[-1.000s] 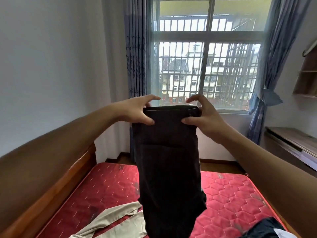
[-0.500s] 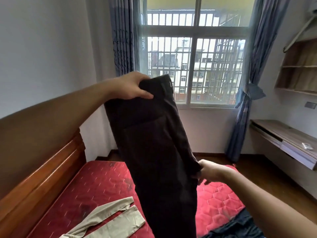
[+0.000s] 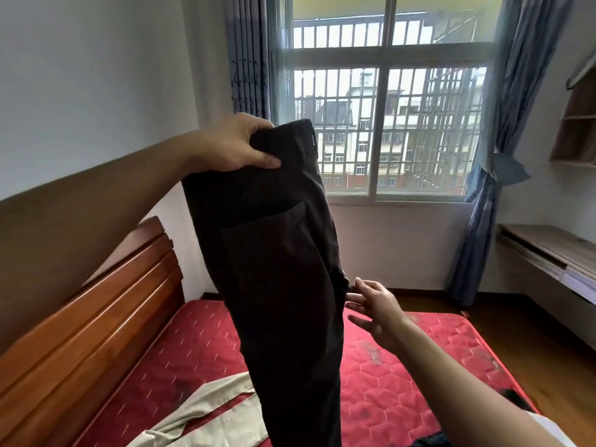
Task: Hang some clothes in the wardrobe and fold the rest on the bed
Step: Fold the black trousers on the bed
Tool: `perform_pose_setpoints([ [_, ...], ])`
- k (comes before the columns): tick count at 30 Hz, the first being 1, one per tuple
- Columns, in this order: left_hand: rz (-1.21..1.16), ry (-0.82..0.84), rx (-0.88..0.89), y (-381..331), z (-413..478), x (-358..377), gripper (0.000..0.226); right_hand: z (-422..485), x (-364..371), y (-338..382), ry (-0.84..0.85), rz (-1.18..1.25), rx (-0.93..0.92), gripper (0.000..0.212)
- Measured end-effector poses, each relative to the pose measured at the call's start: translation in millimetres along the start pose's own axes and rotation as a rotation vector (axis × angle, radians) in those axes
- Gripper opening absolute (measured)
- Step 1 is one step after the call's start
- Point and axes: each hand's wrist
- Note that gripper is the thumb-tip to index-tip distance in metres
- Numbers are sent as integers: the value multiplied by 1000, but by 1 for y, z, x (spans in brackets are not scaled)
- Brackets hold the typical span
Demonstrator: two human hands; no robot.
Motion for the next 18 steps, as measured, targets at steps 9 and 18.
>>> perform_pose_setpoints([
  [9, -23, -28, -3, 17, -21, -8, 17, 3, 36, -14, 194, 332, 129, 18],
  [18, -3, -28, -65, 50, -34, -17, 23, -4, 35, 4, 236, 234, 66, 24],
])
Point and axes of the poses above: each hand's wrist, its own z-axis towards the middle knuckle, its own x-axis out of the palm, y = z × x, and after that the axes turned 12 degrees about z, right-handed
